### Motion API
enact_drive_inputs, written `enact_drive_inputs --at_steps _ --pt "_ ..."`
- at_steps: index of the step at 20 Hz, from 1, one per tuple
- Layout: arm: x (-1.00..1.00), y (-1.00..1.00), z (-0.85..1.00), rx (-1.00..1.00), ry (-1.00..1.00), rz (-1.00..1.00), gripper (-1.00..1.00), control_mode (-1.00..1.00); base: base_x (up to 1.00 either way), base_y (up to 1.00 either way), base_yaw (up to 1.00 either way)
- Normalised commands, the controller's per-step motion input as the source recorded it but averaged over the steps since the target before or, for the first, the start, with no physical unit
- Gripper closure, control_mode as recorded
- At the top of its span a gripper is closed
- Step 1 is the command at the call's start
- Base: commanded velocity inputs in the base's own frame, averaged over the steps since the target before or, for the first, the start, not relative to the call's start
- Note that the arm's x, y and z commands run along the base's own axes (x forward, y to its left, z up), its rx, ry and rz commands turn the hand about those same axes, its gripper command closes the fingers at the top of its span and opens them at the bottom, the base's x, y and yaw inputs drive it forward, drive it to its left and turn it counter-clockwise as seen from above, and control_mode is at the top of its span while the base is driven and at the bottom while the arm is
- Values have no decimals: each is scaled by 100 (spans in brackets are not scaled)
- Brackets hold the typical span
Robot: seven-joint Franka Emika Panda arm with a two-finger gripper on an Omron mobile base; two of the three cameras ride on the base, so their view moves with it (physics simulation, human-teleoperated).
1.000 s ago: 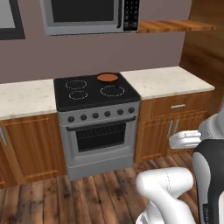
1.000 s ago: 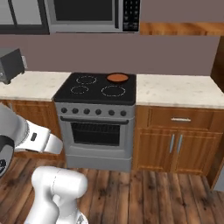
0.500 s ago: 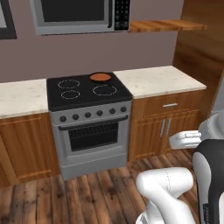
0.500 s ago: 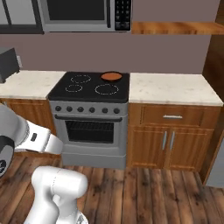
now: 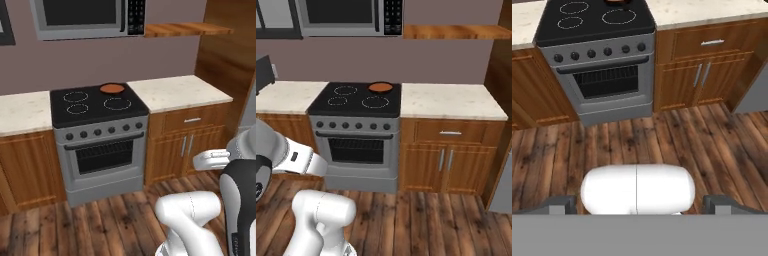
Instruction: Retrieve the fish from the fridge and place it on the saucepan with marinade on the stove.
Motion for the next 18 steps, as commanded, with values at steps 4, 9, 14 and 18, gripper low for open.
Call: enact_drive_inputs --at_steps 4,9,14,18 --pt "0 0 0 0 0 0 -100 100 75 -91 -12" --pt "0 0 0 0 0 0 -100 100 70 -72 -43" --pt "0 0 0 0 0 0 -100 100 48 -89 -54" --pt "0 0 0 0 0 0 -100 100 51 -88 -55"
